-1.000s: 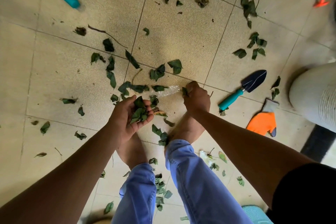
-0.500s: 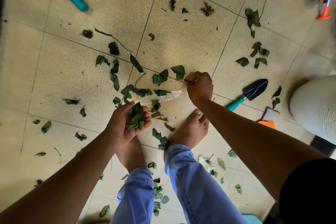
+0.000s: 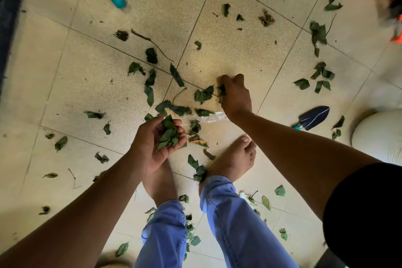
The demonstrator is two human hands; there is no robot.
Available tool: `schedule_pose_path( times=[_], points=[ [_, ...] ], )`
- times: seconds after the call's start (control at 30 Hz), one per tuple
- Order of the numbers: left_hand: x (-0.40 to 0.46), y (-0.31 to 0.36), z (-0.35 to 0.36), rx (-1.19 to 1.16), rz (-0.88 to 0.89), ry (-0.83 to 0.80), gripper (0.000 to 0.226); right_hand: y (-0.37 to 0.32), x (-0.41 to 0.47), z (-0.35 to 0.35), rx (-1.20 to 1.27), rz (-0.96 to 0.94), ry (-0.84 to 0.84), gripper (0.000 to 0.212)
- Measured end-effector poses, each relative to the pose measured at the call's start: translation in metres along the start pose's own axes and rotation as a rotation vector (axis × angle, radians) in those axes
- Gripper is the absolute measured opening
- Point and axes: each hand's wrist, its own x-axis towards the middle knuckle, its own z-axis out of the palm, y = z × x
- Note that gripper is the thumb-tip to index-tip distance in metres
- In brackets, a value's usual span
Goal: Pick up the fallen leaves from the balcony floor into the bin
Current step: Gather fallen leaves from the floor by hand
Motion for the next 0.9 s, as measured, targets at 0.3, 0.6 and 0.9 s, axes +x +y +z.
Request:
schedule_pose_path(
  times=[0.3, 0.6, 0.9],
  points=[
    [-0.003, 0.009, 0.0, -0.067, 0.04, 0.016, 0.048, -0.008, 0.013, -0.013, 0.231, 0.156, -0.006, 0.025],
    [-0.01, 0.025, -0.003, -0.046, 0.114, 0.029, 0.045, -0.113, -0.067, -0.083, 0.777, -0.153, 0.053, 0.011],
    [-0.028, 0.026, -0.007, -0.123, 0.094, -0.104, 0.043, -0.163, -0.115, -0.06, 0.368, -0.361, -0.022, 0.028]
  ],
)
